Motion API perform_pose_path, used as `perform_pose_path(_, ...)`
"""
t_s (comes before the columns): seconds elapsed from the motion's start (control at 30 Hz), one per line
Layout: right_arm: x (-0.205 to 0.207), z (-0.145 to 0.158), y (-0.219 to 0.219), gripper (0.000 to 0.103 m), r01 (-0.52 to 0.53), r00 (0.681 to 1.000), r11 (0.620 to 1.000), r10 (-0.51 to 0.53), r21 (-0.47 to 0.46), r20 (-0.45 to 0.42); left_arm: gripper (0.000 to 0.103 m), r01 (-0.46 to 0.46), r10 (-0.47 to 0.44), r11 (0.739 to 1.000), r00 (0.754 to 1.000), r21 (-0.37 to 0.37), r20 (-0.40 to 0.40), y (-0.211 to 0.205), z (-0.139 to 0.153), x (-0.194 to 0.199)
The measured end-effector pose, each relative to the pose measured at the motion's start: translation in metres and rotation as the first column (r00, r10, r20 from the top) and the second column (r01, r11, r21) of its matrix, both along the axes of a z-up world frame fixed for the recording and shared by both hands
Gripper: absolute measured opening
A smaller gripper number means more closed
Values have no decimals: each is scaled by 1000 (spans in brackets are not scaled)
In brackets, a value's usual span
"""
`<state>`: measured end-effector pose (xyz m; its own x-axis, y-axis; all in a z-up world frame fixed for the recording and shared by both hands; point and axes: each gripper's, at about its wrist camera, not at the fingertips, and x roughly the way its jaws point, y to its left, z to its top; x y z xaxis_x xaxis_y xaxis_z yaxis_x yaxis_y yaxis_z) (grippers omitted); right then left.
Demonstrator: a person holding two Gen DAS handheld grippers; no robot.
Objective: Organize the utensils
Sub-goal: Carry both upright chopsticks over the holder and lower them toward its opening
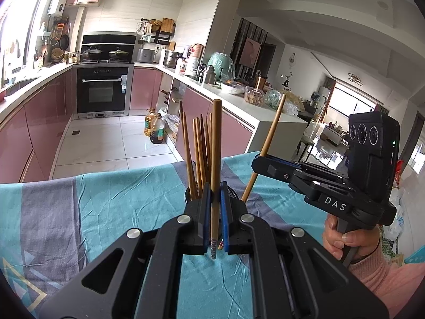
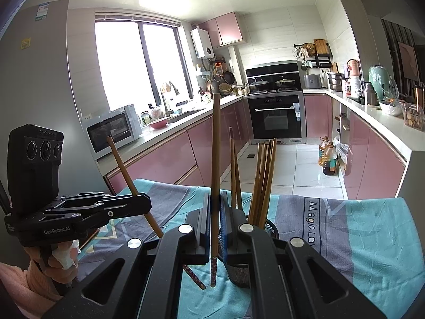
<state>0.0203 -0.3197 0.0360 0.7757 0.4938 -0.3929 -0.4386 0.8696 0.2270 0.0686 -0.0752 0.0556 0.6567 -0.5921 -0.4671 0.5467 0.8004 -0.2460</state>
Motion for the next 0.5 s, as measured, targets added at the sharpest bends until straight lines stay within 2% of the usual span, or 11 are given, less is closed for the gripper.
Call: perform_pose_path(0.5, 5, 7, 0, 5, -2, 1000, 1000, 2, 3, 12, 7, 8, -8, 1000, 999, 0, 32, -2, 11, -4)
